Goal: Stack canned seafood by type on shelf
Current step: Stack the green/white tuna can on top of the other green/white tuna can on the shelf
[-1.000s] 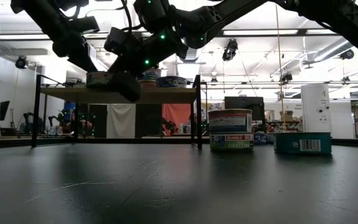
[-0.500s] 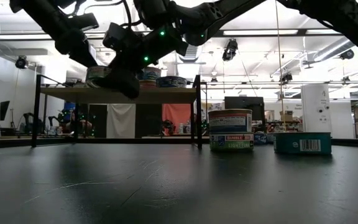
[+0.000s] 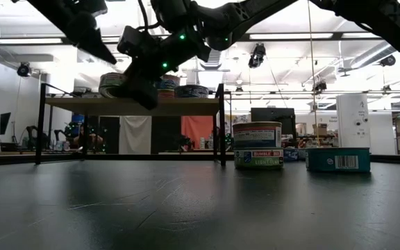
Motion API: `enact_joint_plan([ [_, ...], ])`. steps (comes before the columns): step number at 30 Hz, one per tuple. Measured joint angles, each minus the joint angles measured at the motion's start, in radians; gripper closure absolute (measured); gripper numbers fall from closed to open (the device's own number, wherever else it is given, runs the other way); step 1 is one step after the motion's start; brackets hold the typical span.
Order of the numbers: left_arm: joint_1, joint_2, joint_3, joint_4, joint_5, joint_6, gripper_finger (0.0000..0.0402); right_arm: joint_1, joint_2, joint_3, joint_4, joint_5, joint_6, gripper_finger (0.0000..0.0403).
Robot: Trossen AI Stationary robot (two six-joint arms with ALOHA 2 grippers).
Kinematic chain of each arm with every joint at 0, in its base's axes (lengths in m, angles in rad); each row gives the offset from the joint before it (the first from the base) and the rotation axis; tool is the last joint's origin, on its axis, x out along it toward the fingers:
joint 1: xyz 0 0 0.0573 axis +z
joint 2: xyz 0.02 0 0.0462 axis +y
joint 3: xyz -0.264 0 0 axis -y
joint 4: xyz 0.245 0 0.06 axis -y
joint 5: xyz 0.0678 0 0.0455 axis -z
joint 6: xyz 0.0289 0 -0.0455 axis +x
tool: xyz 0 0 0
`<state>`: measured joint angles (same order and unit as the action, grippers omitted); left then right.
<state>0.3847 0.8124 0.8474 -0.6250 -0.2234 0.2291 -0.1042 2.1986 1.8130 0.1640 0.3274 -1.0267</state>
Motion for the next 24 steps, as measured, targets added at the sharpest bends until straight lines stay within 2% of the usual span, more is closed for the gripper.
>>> enact_joint_plan([
  [5,-0.004,-0.019,0.040,-0.004,-0.002,0.027,0.0354,0.012,-0.005,0.000,-0.009,0.061,-0.020,0.0263],
  [12,-0.078,-0.096,0.036,0.004,-0.009,0.080,0.0364,0.030,-0.049,-0.003,-0.068,0.054,0.022,0.0264],
  [17,-0.182,-0.132,0.002,0.032,-0.097,0.077,0.0364,0.030,-0.106,-0.003,-0.132,-0.033,0.109,0.0264],
  [24,-0.388,-0.115,-0.012,0.040,-0.278,0.052,0.0364,0.045,-0.171,-0.003,-0.249,-0.043,0.156,0.0264],
])
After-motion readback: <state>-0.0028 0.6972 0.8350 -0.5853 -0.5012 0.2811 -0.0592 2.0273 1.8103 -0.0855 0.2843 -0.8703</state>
